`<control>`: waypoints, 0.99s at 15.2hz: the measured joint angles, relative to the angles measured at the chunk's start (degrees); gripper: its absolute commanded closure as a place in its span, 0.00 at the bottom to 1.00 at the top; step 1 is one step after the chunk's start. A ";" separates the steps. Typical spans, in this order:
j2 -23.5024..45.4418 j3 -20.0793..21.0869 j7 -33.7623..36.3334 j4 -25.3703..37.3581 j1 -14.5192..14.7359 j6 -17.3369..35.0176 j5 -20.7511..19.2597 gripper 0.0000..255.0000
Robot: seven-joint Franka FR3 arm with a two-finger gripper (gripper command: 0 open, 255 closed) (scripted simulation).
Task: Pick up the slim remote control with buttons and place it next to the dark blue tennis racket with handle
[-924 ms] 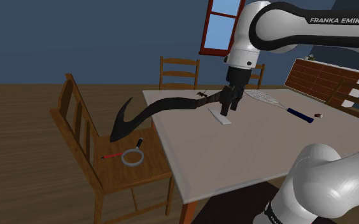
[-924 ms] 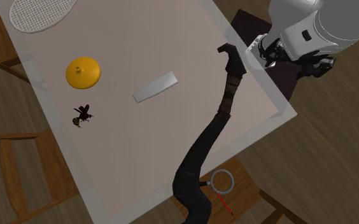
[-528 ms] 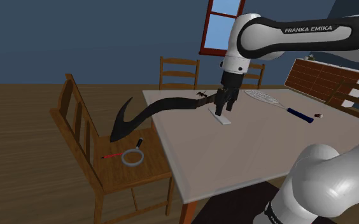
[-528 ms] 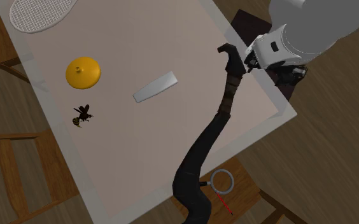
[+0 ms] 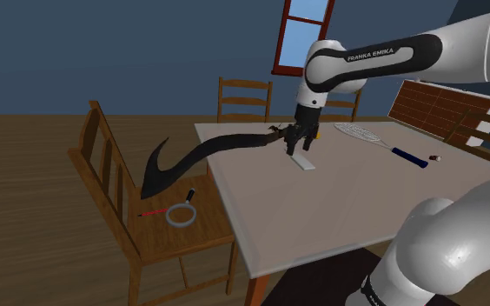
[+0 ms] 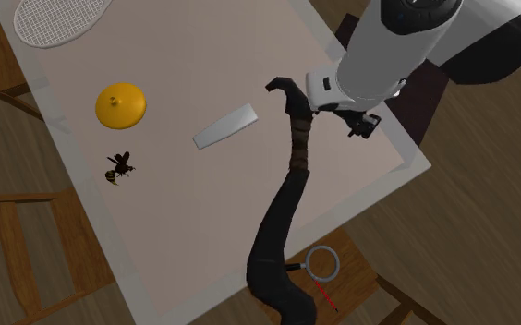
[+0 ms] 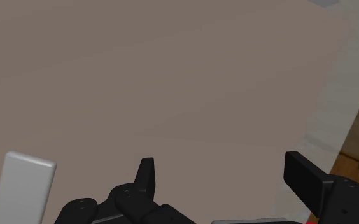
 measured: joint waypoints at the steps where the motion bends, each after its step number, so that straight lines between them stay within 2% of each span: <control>1: 1.53 -0.64 -0.20 0.83 -0.41 0.82 -0.15 0.00; 10: 17.34 -6.06 -2.24 8.44 -3.56 10.11 0.89 0.00; 13: 21.06 -6.96 -3.53 12.56 -4.33 9.22 2.71 0.00; 15: 23.41 -7.73 -4.29 14.83 -5.27 8.72 5.27 0.00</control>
